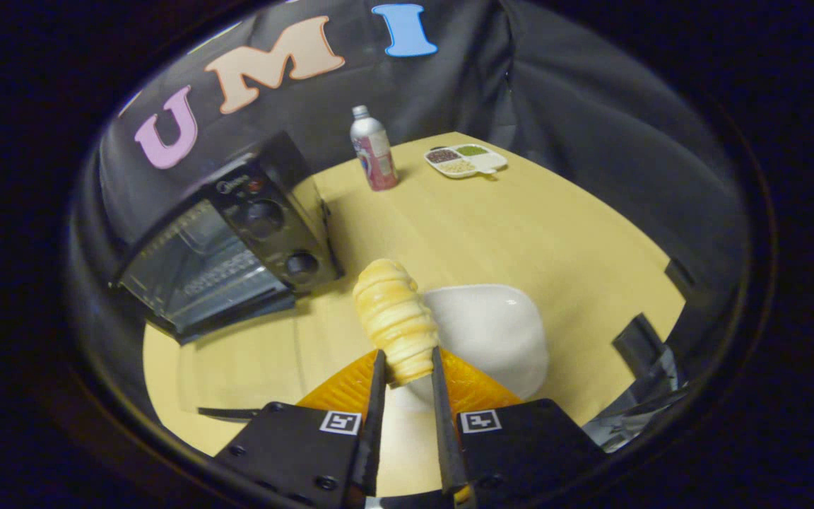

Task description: Open the toaster oven, put the food inside, and close the toaster oven door.

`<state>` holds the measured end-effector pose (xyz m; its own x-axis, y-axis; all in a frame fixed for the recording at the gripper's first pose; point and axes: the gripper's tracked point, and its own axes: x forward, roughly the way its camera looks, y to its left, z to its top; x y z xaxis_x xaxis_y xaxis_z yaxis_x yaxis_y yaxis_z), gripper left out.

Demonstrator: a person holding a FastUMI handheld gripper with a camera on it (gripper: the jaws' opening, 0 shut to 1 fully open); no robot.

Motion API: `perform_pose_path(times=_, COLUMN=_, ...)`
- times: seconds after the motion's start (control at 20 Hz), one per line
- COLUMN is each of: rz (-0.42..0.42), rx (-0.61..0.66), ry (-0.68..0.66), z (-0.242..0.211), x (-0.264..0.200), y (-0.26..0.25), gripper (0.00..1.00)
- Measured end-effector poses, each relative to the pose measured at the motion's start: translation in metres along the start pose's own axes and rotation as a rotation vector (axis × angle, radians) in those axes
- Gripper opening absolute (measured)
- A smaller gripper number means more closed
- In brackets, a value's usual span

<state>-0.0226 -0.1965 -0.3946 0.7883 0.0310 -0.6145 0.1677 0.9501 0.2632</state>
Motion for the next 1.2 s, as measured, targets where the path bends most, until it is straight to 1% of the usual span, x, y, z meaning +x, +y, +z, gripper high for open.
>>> perform_pose_path(times=0.25, rz=0.113, rx=0.083, ry=-0.029, z=-0.016, x=0.002, y=0.109, gripper=0.37)
perform_pose_path(times=0.4, rz=0.122, rx=0.101, ry=-0.037, z=-0.018, x=0.014, y=0.160, gripper=0.36)
perform_pose_path(times=0.6, rz=0.136, rx=0.156, ry=-0.075, z=-0.007, x=0.030, y=0.210, gripper=0.36)
perform_pose_path(times=0.7, rz=0.131, rx=0.175, ry=-0.089, z=-0.002, x=0.040, y=0.225, gripper=0.36)
perform_pose_path(times=0.85, rz=0.100, rx=0.178, ry=-0.106, z=0.002, x=0.053, y=0.235, gripper=0.36)
perform_pose_path(times=1.2, rz=0.063, rx=0.132, ry=-0.129, z=0.010, x=0.068, y=0.241, gripper=0.36)
